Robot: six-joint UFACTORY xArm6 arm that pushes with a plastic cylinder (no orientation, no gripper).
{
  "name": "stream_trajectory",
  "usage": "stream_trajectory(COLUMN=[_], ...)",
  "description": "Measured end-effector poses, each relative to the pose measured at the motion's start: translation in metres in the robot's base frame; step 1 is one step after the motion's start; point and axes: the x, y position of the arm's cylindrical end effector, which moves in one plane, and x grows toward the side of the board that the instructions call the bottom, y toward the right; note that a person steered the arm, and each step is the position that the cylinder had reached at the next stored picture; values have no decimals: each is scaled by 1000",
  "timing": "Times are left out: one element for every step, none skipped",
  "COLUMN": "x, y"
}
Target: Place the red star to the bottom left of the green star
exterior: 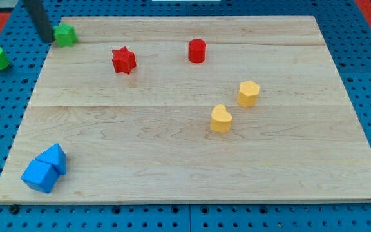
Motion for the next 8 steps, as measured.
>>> stream_trajectory(x=[13,18,18,-39,-66,-21,26,-20], y=[110,88,-8,-33,38,114,147,118])
